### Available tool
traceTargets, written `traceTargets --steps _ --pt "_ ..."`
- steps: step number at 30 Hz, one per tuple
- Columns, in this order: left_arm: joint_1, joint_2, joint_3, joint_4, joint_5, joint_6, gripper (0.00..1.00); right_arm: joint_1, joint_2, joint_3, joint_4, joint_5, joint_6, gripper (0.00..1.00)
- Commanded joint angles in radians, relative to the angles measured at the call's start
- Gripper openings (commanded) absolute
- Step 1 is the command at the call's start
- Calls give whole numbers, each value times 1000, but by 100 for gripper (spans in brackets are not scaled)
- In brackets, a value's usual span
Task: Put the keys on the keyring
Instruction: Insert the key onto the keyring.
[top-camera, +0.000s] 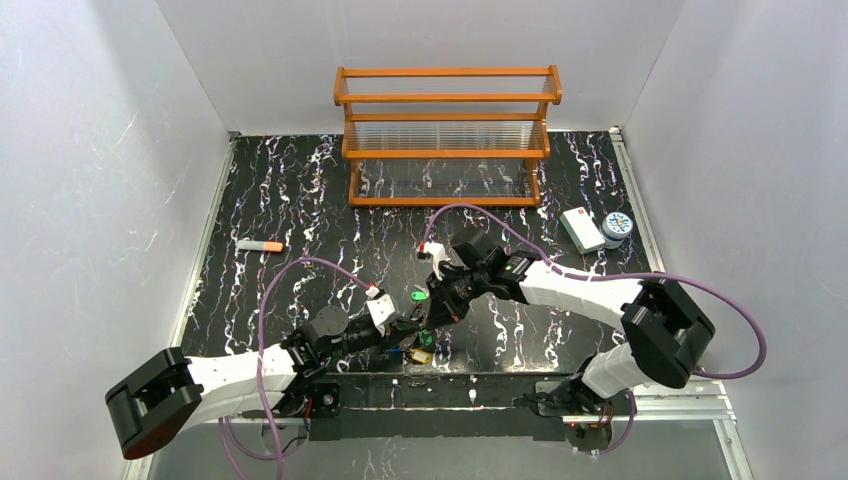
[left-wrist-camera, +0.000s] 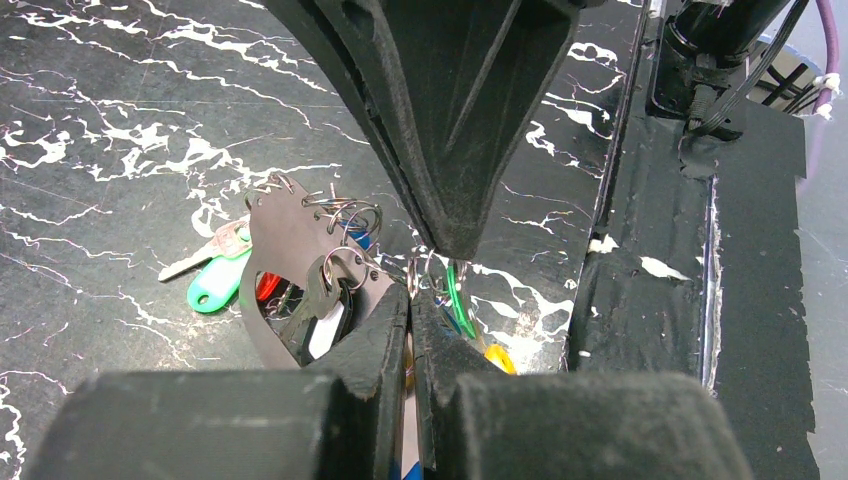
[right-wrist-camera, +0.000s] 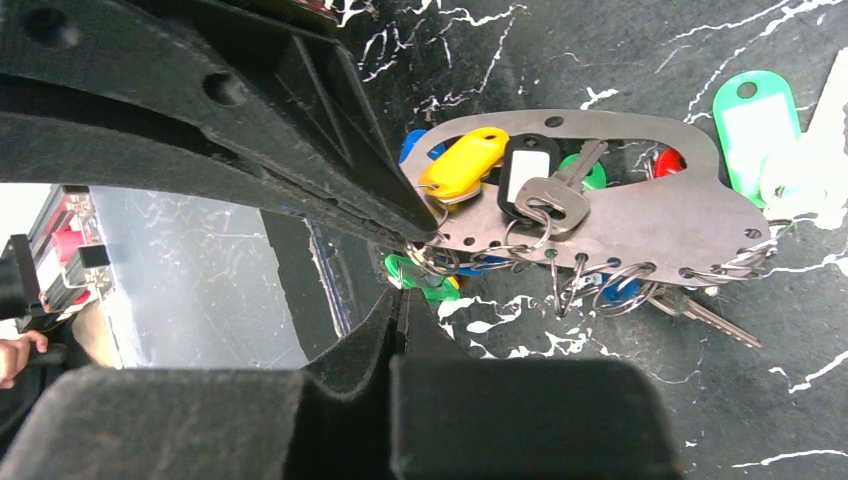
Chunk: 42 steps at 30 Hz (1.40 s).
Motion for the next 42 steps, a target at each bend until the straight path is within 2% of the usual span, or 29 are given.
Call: traceTargets --steps 1,9,31,33,35,38,39,42 --pt "-3 -20 -2 54 3 1 0 6 14 22 -3 33 -1 1" --pt "-3 -19 -1 56 3 1 0 8 18 1 -21 69 -4 1" --pt "-3 -47 -9 56 -23 0 0 15 70 -41 26 44 26 1" --pt "-3 -52 -10 56 -28 -1 0 16 61 -42 26 50 25 10" --pt "-4 -56 -12 56 -27 -2 0 17 34 -50 26 64 18 36" --pt "-3 -64 -15 57 -29 -3 0 17 -47 -80 47 111 9 66" --pt "-3 -67 -15 57 -30 -3 0 17 -82 -96 60 129 7 72" --pt "-3 -72 -18 57 -32 -4 0 17 -187 -143 127 158 -3 76"
